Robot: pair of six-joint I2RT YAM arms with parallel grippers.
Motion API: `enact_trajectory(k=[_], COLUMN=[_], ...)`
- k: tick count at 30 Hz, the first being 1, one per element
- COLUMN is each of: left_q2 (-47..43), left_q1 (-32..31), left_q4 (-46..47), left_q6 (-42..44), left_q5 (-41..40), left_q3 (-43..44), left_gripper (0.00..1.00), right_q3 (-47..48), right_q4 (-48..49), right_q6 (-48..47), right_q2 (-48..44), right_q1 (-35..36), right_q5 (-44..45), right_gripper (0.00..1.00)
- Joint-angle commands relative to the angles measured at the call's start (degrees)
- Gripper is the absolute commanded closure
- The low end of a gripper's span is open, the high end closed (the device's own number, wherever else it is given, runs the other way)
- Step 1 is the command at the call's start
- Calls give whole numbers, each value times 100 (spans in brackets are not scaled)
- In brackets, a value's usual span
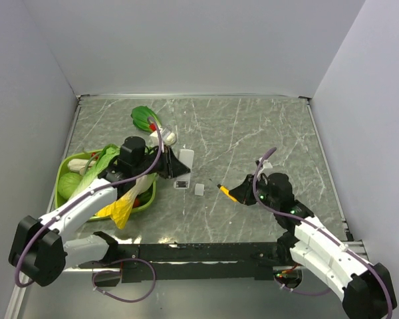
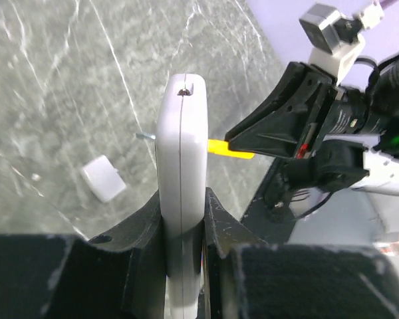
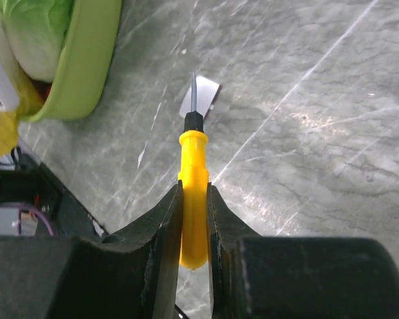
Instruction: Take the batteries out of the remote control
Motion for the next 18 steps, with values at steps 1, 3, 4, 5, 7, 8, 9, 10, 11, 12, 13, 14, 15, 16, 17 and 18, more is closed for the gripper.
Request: enact_trajectory(k=[1,3,4,5,7,8,9,10,11,12,13,14,15,16,17,18], left_q2=[377,580,737,800,976,1002,1037,1038,1046,1038,1029,1012,968,933,880,853], left_q1=[-12,-12,-12,-12,-12,-12,-12,-12,-12,-12,-12,-12,-12,-12,-12,-12], left_q4=[331,41,-108,-118,-119,-127,-110,-101,-92,-118,-145,-206,-206,-206,-224,-381], left_q6=[-640,-560,-595,-612,-665,-683,-692,-683,-674,-674,-665,-657,-648,-622,-604,-586], left_q5=[-132,-360,-483,-467,-406,-432,-449,-441,-423,-441,-458,-519,-537,-572,-625,-643], left_q3=[120,252,270,270,270,279,270,261,270,296,323,349,375,384,419,428], left_gripper=[99,99,99,99,99,99,99,99,99,99,99,99,99,99,99,99], right_q3=[-135,-117,-143,-152,-153,-144,-126,-57,-4,40,110,146,181,268,330,418], right_q4=[170,117,117,117,-48,-93,-207,-278,-383,-541,-594,-647,-674,-804,-884,-989], right_q6=[336,310,309,309,327,336,353,336,336,362,371,353,318,283,187,125], right_q2=[147,367,411,412,403,429,464,525,700,806,894,1060,1088,1089,1036,1010], right_q1=[54,54,54,63,194,282,544,651,774,906,1029,1082,1144,1327,1398,1443], right_q5=[563,617,617,617,896,1054,1195,1292,1554,1644,1671,1663,1732,1846,2012,2014], right_gripper=[100,100,100,100,100,100,100,100,100,100,100,97,91,88,83,80])
